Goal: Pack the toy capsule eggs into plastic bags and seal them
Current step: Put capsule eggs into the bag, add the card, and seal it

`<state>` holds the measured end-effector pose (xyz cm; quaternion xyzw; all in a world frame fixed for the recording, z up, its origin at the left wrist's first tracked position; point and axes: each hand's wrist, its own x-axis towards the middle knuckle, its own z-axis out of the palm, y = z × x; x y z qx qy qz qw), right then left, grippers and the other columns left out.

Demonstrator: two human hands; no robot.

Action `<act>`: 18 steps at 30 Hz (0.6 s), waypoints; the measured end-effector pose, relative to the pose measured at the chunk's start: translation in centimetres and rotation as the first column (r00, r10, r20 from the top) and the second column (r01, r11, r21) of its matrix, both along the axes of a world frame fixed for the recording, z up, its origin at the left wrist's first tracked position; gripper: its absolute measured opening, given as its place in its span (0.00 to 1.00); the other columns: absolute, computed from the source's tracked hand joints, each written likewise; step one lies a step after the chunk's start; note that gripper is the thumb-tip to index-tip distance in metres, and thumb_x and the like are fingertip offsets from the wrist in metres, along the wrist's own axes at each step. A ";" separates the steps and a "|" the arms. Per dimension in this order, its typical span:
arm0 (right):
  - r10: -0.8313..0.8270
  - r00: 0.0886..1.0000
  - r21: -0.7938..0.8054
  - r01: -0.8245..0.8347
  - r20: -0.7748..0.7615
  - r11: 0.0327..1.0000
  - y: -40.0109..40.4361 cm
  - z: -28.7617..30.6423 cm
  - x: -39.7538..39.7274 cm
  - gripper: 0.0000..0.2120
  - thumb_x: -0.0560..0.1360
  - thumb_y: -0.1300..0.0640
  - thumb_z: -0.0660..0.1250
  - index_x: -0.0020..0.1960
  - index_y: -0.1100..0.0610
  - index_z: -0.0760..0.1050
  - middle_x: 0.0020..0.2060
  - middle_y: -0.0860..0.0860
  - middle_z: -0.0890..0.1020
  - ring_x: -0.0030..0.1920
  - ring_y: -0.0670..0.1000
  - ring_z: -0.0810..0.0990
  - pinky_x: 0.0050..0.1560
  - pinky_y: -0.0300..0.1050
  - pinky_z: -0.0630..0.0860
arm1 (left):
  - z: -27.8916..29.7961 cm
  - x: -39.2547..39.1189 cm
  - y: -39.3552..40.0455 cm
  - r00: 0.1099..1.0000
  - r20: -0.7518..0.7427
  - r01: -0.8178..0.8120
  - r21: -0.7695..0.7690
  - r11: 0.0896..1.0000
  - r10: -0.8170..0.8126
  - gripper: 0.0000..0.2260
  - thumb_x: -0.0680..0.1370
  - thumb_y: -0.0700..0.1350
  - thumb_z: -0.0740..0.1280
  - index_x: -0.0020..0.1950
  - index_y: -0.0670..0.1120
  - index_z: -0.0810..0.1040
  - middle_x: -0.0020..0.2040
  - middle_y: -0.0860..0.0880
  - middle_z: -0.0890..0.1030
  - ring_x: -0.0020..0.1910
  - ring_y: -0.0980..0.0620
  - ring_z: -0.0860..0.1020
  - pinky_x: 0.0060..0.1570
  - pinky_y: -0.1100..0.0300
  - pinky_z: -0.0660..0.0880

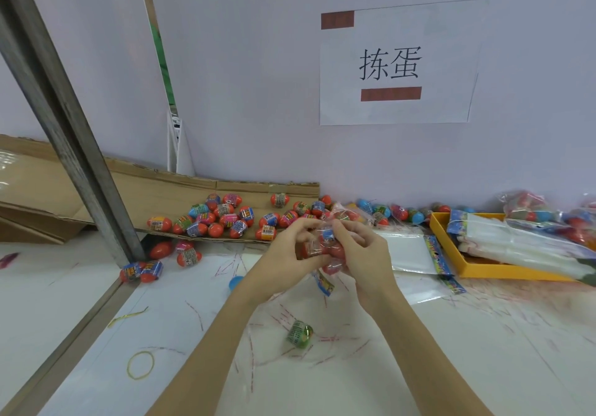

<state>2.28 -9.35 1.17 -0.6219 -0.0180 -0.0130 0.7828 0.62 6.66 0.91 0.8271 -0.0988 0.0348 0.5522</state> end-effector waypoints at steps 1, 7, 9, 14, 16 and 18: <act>-0.025 1.000 0.000 0.025 -0.003 1.000 0.0 -0.1 0.1 0.04 0.81 0.52 0.71 0.52 0.49 0.84 0.40 0.51 0.88 0.39 0.53 0.88 0.31 0.46 0.83 | -0.1 0.1 0.0 1.000 -0.001 -0.009 -0.024 1.000 0.009 0.26 0.78 0.42 0.77 0.72 0.58 0.72 0.56 0.56 0.86 0.55 0.58 0.85 0.58 0.57 0.82; -0.084 0.994 -0.114 0.092 0.069 0.989 0.5 -0.4 0.1 0.10 0.83 0.47 0.65 0.52 0.51 0.83 0.45 0.55 0.86 0.45 0.53 0.87 0.41 0.47 0.86 | -0.3 0.1 -0.6 0.992 0.088 -0.092 0.060 0.994 0.087 0.20 0.78 0.41 0.73 0.59 0.65 0.73 0.49 0.66 0.84 0.51 0.69 0.81 0.43 0.72 0.78; -0.051 0.997 -0.131 0.059 0.065 0.990 0.5 -0.4 0.1 0.13 0.83 0.43 0.65 0.53 0.50 0.83 0.46 0.54 0.87 0.47 0.52 0.87 0.48 0.51 0.86 | -0.4 0.0 -0.5 0.987 0.139 -0.103 0.131 0.986 0.085 0.18 0.80 0.43 0.71 0.61 0.64 0.73 0.54 0.64 0.81 0.54 0.73 0.78 0.43 0.73 0.78; 0.067 0.990 -0.168 -0.046 0.122 0.985 0.5 -0.3 -0.1 0.11 0.79 0.42 0.71 0.56 0.45 0.82 0.48 0.47 0.87 0.51 0.47 0.86 0.56 0.50 0.84 | -0.5 0.4 0.3 0.941 0.331 -0.166 0.273 0.948 0.070 0.14 0.82 0.42 0.68 0.67 0.50 0.77 0.57 0.55 0.78 0.56 0.64 0.76 0.53 0.72 0.74; 0.082 0.987 -0.155 -0.061 0.135 0.986 0.5 -0.5 -0.2 0.11 0.78 0.46 0.73 0.59 0.47 0.82 0.49 0.47 0.87 0.51 0.46 0.86 0.55 0.48 0.84 | -0.4 0.5 0.3 0.932 0.358 -0.172 0.286 0.943 0.062 0.14 0.83 0.41 0.67 0.68 0.48 0.77 0.58 0.55 0.77 0.57 0.63 0.75 0.55 0.70 0.74; 0.067 0.987 -0.156 -0.044 0.144 0.987 0.5 -0.6 -0.1 0.13 0.79 0.48 0.73 0.62 0.49 0.81 0.49 0.47 0.87 0.51 0.47 0.86 0.53 0.44 0.84 | -0.4 0.4 0.2 0.935 0.352 -0.171 0.313 0.934 0.053 0.16 0.84 0.41 0.66 0.72 0.46 0.76 0.61 0.54 0.77 0.57 0.62 0.75 0.59 0.66 0.75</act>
